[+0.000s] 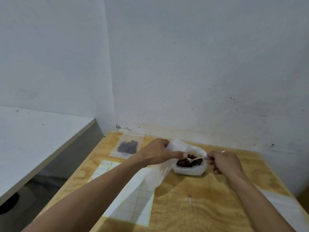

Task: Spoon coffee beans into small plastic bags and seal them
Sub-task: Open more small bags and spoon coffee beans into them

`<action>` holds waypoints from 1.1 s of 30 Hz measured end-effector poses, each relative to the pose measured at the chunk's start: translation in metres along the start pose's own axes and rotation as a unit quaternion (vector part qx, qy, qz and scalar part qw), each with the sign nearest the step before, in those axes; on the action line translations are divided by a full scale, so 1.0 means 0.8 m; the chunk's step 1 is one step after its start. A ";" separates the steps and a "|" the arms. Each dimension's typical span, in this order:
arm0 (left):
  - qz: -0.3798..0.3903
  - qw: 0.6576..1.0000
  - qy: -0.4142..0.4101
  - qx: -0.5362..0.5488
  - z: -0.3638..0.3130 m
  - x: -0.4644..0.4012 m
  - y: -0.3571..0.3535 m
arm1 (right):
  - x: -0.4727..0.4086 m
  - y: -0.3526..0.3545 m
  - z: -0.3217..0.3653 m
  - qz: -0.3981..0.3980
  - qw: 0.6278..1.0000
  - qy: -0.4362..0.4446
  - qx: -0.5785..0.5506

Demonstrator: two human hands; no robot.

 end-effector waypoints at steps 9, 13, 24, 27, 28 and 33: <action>-0.060 0.997 -0.032 -0.025 -0.015 -0.012 0.017 | -0.010 0.049 0.030 -0.022 0.999 0.001 -0.045; -0.096 0.990 -0.076 -0.074 -0.021 -0.008 0.043 | -0.013 0.058 0.054 -0.021 0.997 0.012 -0.070; -0.086 0.994 -0.022 -0.065 0.022 0.005 0.064 | 0.004 -0.023 0.105 0.060 0.991 0.090 -0.080; -0.103 0.994 -0.008 -0.039 0.032 0.008 0.077 | 0.017 -0.048 0.113 0.082 0.987 0.126 -0.053; -0.107 0.994 -0.003 -0.036 0.035 0.009 0.081 | 0.021 -0.054 0.117 0.087 0.985 0.140 -0.050; -0.140 0.990 0.016 -0.027 0.051 0.013 0.096 | 0.042 -0.066 0.132 0.076 0.973 0.219 -0.006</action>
Point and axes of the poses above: each hand's wrist, its own x-axis away from the middle knuckle, its own y-axis out of the back of the hand, z = x × y, the point moved 8 cm from there along -x, towards the middle knuckle, and after that the axes turned 10 degrees about -x, right-handed, at the moved point
